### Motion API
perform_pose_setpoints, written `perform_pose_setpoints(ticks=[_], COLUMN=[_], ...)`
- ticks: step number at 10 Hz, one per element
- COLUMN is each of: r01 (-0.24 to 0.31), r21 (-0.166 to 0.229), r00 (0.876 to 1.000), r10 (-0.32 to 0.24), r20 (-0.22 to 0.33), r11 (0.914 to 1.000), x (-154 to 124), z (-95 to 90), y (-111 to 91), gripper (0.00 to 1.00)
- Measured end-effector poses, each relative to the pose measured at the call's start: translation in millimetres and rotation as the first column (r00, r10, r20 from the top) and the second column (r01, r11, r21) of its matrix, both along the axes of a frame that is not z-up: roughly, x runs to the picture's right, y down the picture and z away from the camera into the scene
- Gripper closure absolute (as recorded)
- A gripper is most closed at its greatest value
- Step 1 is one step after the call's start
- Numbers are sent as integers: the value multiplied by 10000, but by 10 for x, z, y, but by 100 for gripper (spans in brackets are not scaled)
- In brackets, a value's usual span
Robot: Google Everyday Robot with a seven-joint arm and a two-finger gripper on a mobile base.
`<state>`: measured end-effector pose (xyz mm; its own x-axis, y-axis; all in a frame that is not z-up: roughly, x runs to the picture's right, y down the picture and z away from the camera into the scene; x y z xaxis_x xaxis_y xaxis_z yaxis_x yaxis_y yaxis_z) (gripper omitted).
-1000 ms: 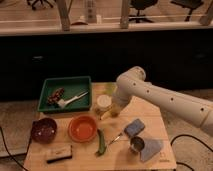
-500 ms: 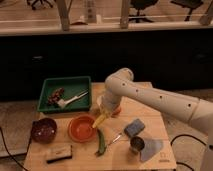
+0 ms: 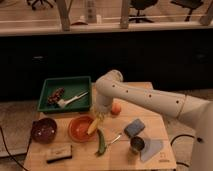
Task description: Place banana in red bowl
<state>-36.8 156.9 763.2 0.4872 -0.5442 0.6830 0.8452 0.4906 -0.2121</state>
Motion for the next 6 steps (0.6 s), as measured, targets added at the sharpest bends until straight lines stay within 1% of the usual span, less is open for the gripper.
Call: perform_pose_setpoints(ticks=[3, 4, 6], r01=[540, 767, 996], r21=[-271, -389, -476], r00=[9979, 9959, 9929], r10=[-530, -747, -961], r20=[364, 510, 706], r11=[9982, 9963, 9939], x=[-252, -335, -415], z=[55, 85, 107], y=[143, 199, 229], gripper=[100, 100, 100])
